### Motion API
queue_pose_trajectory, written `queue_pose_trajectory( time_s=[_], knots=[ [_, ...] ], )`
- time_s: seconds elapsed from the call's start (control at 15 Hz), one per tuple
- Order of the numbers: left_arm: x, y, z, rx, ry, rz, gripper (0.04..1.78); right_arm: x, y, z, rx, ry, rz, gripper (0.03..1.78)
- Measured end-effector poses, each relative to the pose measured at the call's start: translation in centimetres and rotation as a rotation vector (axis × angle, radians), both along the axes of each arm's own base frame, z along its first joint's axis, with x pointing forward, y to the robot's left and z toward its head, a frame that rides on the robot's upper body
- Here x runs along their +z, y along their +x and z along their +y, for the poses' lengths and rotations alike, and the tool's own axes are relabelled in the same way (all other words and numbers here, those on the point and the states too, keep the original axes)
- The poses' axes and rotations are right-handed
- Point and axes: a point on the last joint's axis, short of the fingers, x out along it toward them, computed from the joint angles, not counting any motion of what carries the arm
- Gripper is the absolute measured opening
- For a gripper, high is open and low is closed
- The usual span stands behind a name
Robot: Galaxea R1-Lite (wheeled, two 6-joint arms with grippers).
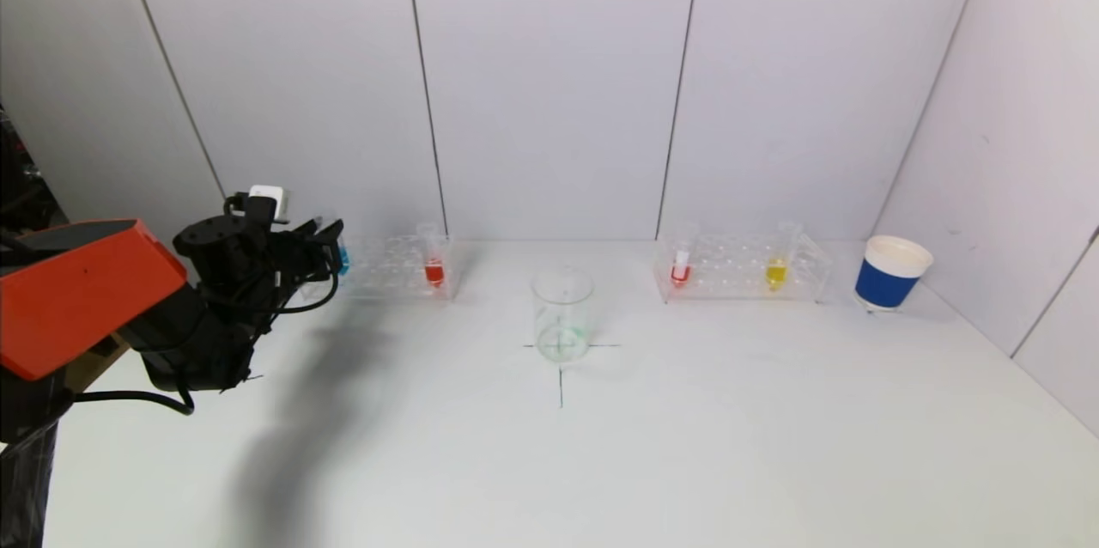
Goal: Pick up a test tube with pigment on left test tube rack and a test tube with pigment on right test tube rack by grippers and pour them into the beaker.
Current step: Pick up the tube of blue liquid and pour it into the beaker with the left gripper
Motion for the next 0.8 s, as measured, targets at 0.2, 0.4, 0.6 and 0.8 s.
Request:
queue_pose_trajectory(
  time_s=[0.2,0.4,0.6,0.8],
  knots=[
    [2.4,-0.4,-0.1,-0.001,0.007,-0.014,0.43,0.0,0.0,0.0,0.0,0.0,0.0,1.77],
    [5.0,-1.1,-0.2,-0.002,0.012,-0.036,0.43,0.0,0.0,0.0,0.0,0.0,0.0,1.77],
    [8.6,-1.7,-0.5,-0.008,0.013,-0.056,0.43,0.0,0.0,0.0,0.0,0.0,0.0,1.77],
    [12.6,-2.2,-1.4,-0.029,0.013,-0.065,0.43,0.0,0.0,0.0,0.0,0.0,0.0,1.77]
  ],
)
